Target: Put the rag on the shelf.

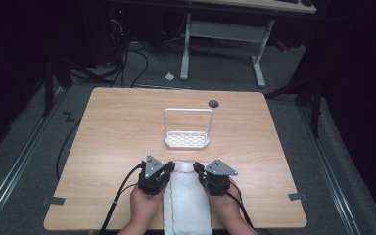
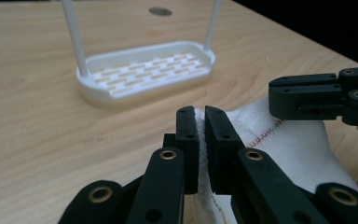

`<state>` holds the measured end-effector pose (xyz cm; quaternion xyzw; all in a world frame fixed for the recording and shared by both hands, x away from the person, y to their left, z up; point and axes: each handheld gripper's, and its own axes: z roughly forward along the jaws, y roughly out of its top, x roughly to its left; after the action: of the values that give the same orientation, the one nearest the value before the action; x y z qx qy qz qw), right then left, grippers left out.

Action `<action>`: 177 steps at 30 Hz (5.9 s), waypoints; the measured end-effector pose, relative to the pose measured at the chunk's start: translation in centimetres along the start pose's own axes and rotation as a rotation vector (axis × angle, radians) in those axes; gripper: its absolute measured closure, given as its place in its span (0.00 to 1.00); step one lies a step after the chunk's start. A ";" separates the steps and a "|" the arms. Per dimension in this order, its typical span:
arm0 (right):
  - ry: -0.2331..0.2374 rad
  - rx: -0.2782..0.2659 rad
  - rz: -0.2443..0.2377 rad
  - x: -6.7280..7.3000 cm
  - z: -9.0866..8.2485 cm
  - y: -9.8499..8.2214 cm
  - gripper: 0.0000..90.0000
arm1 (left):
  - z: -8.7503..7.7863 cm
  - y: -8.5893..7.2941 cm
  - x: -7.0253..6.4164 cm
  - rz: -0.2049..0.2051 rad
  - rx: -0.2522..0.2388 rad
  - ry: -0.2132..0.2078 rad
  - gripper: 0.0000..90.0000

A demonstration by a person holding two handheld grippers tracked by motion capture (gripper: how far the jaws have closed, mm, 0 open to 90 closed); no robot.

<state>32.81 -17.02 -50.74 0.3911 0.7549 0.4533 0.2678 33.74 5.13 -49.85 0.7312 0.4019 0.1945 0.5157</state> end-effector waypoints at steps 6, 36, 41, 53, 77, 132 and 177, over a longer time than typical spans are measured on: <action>-0.022 -0.075 -0.025 -0.2 -0.9 2.0 0.95 | -0.8 1.8 0.0 -0.002 -0.057 -0.003 0.94; -0.066 -0.338 -0.089 -0.9 -6.2 12.3 0.95 | -5.1 12.2 -0.5 0.084 -0.276 0.023 0.94; -0.074 -0.374 -0.092 -1.5 -6.7 14.4 0.95 | -5.1 14.2 -0.3 0.102 -0.295 0.021 0.95; -0.079 -0.383 -0.085 -2.6 -6.7 16.4 0.95 | -4.7 16.7 0.3 0.113 -0.309 0.005 0.95; -0.098 -0.378 -0.009 -7.9 -2.9 21.1 0.95 | 0.9 22.7 4.3 0.127 -0.265 0.028 0.95; -0.085 -0.011 0.069 -14.3 10.3 19.9 0.78 | 11.1 21.2 11.5 -0.022 0.017 0.057 0.69; -0.110 -0.076 -0.103 -9.1 -1.2 12.1 0.58 | -1.3 10.1 8.8 0.046 -0.064 -0.018 0.62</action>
<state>41.08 -21.73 -38.92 0.3655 0.7404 0.4450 0.3466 42.08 11.35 -41.27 0.7250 0.3741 0.2125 0.5378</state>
